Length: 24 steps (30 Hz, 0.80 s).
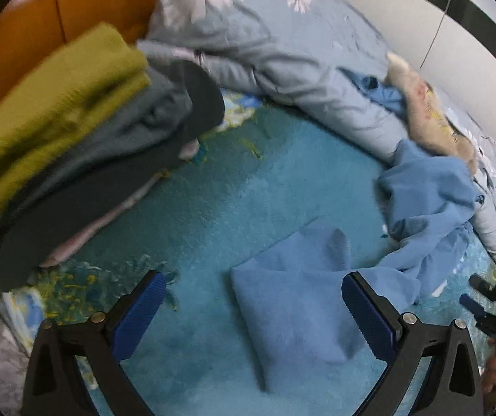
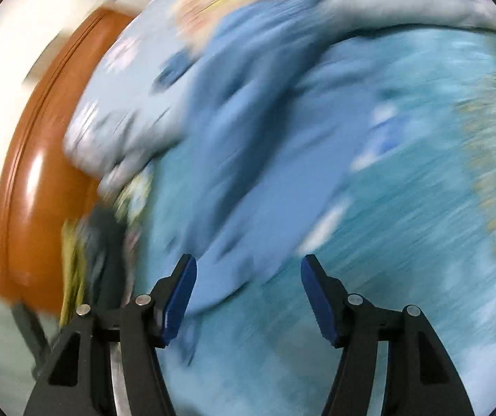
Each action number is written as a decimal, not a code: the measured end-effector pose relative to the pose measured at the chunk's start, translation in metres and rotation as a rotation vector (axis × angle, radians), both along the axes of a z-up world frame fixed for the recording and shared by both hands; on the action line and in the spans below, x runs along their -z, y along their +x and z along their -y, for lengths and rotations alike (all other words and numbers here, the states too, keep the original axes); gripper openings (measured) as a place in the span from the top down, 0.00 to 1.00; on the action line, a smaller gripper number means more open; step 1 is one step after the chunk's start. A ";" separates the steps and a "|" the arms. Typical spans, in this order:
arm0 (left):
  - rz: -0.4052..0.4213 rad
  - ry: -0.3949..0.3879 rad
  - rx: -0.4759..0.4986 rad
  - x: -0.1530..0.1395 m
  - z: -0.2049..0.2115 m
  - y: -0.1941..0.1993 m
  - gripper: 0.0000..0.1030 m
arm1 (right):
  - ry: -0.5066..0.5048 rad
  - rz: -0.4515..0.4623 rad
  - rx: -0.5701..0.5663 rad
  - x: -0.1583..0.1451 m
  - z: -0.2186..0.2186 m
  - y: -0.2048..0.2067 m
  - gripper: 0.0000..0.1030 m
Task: Fold clothes
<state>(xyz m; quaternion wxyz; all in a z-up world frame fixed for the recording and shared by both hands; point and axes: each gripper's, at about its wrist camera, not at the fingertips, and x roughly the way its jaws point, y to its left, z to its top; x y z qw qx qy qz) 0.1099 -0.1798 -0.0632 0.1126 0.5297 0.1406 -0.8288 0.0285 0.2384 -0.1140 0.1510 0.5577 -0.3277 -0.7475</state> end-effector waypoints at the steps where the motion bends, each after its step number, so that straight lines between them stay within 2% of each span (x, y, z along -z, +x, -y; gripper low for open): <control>1: 0.019 0.014 -0.001 0.008 0.004 -0.005 0.00 | 0.018 0.013 0.051 0.006 -0.013 -0.007 0.38; 4: 0.073 0.074 -0.042 0.033 0.019 -0.017 0.04 | 0.021 0.048 0.165 0.022 -0.040 -0.024 0.38; 7: 0.108 0.147 -0.094 0.052 0.032 -0.027 0.09 | 0.026 0.048 0.206 0.029 -0.045 -0.041 0.38; 10: 0.147 0.201 -0.112 0.068 0.038 -0.033 0.22 | 0.038 0.024 0.216 0.030 -0.041 -0.057 0.38; 12: 0.176 0.243 -0.115 0.080 0.039 -0.035 0.37 | 0.041 0.017 0.225 0.030 -0.037 -0.066 0.40; 14: 0.195 0.298 -0.130 0.089 0.041 -0.033 0.48 | 0.042 0.014 0.237 0.032 -0.031 -0.073 0.52; 15: 0.200 0.327 -0.144 0.093 0.043 -0.031 0.53 | 0.047 0.022 0.248 0.034 -0.031 -0.075 0.65; 16: 0.199 0.339 -0.162 0.095 0.046 -0.029 0.56 | 0.049 0.029 0.257 0.036 -0.030 -0.076 0.73; 17: 0.196 0.349 -0.180 0.095 0.048 -0.027 0.71 | 0.047 0.034 0.263 0.039 -0.030 -0.077 0.77; 18: 0.194 0.377 -0.193 0.096 0.050 -0.025 0.94 | 0.042 0.036 0.266 0.041 -0.030 -0.077 0.91; 19: 0.192 0.407 -0.205 0.096 0.052 -0.023 0.95 | 0.030 0.034 0.263 0.040 -0.030 -0.076 0.96; 20: 0.183 0.458 -0.229 0.097 0.055 -0.020 0.95 | 0.019 0.033 0.261 0.040 -0.030 -0.076 0.96; 22: 0.165 0.502 -0.246 0.093 0.056 -0.016 0.96 | -0.008 0.024 0.259 0.035 -0.032 -0.075 0.97; 24: 0.143 0.493 -0.239 0.083 0.053 -0.014 0.96 | -0.030 0.009 0.257 0.024 -0.034 -0.074 0.97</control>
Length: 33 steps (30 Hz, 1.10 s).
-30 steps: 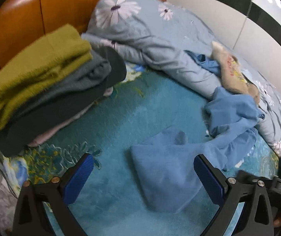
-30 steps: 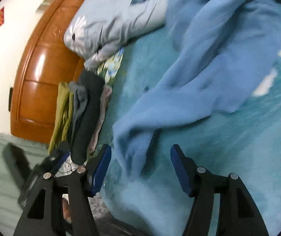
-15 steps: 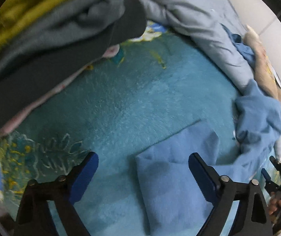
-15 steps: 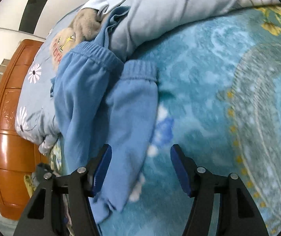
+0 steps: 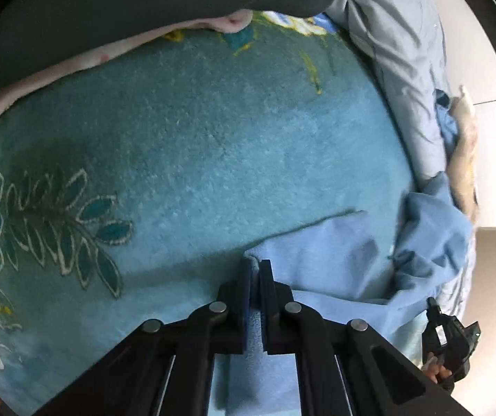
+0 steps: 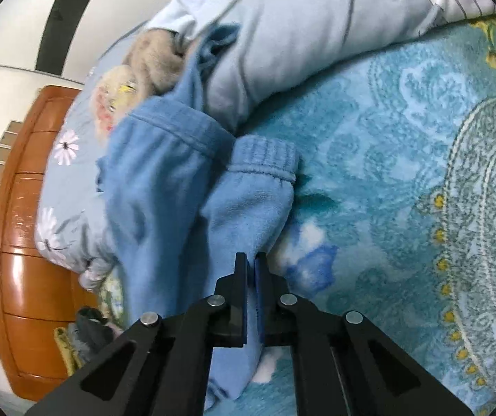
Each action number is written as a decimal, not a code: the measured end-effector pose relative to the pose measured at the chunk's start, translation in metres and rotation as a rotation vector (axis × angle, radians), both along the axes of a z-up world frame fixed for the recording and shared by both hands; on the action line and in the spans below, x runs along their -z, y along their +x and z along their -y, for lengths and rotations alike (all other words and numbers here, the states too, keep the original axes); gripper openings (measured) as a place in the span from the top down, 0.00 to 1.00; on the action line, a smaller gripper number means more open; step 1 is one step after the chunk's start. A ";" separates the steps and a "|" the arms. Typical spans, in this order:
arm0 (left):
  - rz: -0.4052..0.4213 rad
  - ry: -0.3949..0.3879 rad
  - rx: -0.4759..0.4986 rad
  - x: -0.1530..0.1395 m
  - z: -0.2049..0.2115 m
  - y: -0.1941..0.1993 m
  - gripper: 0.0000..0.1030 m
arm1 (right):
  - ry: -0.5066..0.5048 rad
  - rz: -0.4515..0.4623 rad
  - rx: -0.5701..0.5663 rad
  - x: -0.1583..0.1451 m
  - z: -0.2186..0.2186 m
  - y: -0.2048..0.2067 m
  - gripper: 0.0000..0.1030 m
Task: Fold clothes
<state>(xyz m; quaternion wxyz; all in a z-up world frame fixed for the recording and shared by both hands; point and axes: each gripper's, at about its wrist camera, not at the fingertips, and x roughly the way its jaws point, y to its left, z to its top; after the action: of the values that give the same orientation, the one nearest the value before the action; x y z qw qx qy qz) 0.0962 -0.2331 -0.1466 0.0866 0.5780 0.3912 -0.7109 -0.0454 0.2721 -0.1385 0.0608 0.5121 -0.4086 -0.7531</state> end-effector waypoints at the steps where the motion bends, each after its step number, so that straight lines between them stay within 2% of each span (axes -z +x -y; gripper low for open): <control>1: -0.020 -0.005 0.002 -0.008 -0.002 0.002 0.96 | -0.004 -0.016 0.002 -0.007 -0.002 0.001 0.97; 5: -0.090 -0.015 0.004 -0.036 -0.005 0.000 0.96 | -0.035 -0.108 -0.003 -0.044 -0.025 0.010 0.97; 8: -0.187 -0.010 0.028 -0.079 -0.010 -0.019 0.96 | -0.031 -0.172 0.016 -0.081 -0.051 0.018 0.97; 10: -0.258 -0.011 0.048 -0.111 -0.017 -0.032 0.96 | -0.028 -0.246 0.047 -0.118 -0.079 0.025 0.99; 13: -0.433 -0.021 0.086 -0.176 -0.033 -0.049 0.96 | -0.005 -0.369 0.093 -0.180 -0.116 0.041 1.00; 15: -0.514 -0.009 0.107 -0.203 -0.037 -0.060 0.96 | 0.033 -0.454 0.125 -0.222 -0.147 0.058 1.00; 17: -0.553 -0.008 0.124 -0.228 -0.043 -0.061 0.96 | 0.070 -0.528 0.154 -0.261 -0.176 0.075 1.00; 19: -0.544 -0.022 0.137 -0.232 -0.041 -0.058 0.96 | 0.104 -0.532 0.172 -0.272 -0.198 0.093 1.00; 21: -0.520 -0.048 0.137 -0.221 -0.041 -0.053 0.96 | 0.103 -0.496 0.184 -0.260 -0.209 0.106 1.00; 23: -0.486 -0.065 0.131 -0.203 -0.038 -0.044 0.96 | 0.074 -0.444 0.190 -0.234 -0.208 0.112 1.00; 26: -0.422 -0.079 0.122 -0.167 -0.033 -0.025 0.96 | 0.032 -0.357 0.178 -0.185 -0.191 0.110 1.00; 29: -0.384 -0.081 0.118 -0.143 -0.024 -0.011 0.96 | -0.012 -0.272 0.139 -0.134 -0.167 0.105 0.98; 33: -0.364 -0.083 0.116 -0.130 -0.018 0.001 0.96 | -0.049 -0.146 0.096 -0.074 -0.130 0.084 0.97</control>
<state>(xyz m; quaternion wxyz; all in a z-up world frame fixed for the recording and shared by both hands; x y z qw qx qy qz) 0.0976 -0.2147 -0.0166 -0.0029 0.4573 0.3369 -0.8230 0.0390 0.4020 -0.0650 0.0666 0.4341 -0.4454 -0.7802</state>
